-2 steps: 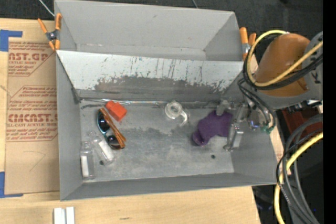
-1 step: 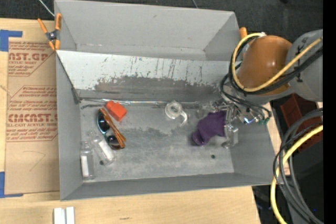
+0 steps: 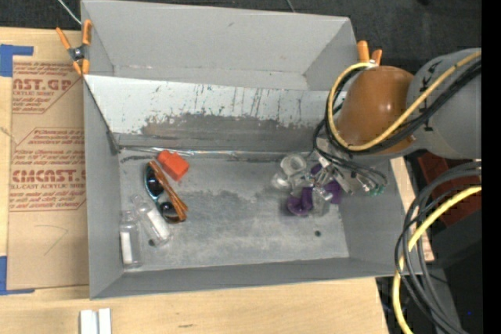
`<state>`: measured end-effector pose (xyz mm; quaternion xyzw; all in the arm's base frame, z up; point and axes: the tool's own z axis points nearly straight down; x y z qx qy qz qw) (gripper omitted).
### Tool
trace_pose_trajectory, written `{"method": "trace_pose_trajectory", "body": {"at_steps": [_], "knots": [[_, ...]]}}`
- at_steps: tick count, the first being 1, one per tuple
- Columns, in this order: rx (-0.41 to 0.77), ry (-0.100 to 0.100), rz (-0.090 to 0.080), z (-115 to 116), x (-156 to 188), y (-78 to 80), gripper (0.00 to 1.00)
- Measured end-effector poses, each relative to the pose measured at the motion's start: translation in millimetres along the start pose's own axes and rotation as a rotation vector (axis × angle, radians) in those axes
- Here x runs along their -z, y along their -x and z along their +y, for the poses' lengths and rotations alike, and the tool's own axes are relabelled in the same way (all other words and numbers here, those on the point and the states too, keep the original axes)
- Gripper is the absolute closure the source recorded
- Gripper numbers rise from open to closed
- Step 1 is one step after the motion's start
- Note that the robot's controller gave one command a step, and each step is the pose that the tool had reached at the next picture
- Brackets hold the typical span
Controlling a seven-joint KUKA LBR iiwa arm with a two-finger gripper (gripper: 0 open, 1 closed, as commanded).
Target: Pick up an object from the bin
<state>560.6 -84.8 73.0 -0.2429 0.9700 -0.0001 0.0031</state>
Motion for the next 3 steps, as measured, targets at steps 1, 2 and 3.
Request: {"method": "trace_pose_trajectory", "body": {"at_steps": [1, 2, 3], "knots": [[0.000, 0.000, 0.000, 0.0, 0.0, 0.0, 1.00], [-0.017, -0.002, -0.006, 12.5, 58.7, 2.3, 1.00], [0.008, -0.001, -0.004, -10.8, 138.2, 7.7, 1.00]]}}
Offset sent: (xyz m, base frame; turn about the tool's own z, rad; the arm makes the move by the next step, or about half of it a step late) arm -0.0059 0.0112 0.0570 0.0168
